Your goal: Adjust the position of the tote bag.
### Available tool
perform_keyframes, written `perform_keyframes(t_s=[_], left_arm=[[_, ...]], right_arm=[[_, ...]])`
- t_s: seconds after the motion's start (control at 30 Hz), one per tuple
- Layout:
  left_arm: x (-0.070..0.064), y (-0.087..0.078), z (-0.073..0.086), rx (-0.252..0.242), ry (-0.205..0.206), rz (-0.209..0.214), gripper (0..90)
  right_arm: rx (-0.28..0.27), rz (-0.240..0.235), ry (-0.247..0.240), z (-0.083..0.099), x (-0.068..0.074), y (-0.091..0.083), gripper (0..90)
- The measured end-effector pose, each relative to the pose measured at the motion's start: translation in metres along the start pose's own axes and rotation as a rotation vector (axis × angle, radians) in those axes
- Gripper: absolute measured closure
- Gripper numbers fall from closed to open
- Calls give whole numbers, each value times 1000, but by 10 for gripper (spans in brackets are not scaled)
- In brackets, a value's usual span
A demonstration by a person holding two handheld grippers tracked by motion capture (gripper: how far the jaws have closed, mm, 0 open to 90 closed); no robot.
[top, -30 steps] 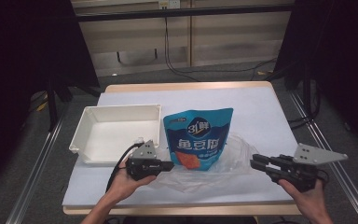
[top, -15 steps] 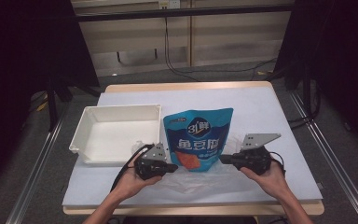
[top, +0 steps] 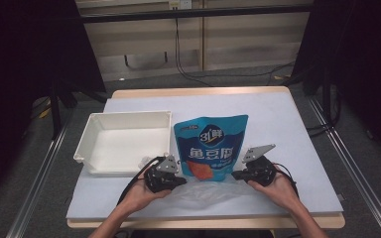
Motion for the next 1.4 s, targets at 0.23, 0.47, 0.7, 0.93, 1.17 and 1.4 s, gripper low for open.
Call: perform_keyframes(t_s=[0.23,0.47,0.7,0.93,1.17,1.4], left_arm=[[3,-1,9,26,-10,-34,866],[4,-17,23,92,-28,-60,900],[2,-20,15,82,-6,-37,895],[10,-29,-8,-56,-36,-15,895],[22,-19,5,-30,-72,-41,896],[21,-9,12,49,-44,-71,900]], right_arm=[[59,33,-47,5,1,2,900],[88,34,-52,21,-1,-14,900],[41,9,-16,18,-2,-13,900],[-51,13,14,-6,-12,-24,900],[-54,35,31,-12,-25,-14,900],[54,37,-18,1,-17,7,900]])
Point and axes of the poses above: each handheld gripper's, and its own axes: y roughly forward along the jaws, z roughly out of its underside, x roughly to its left, the point moved 5 cm from there along y, roughly forward along the jaws, and after that the axes turned 10 degrees about z, right-handed, at the moved point
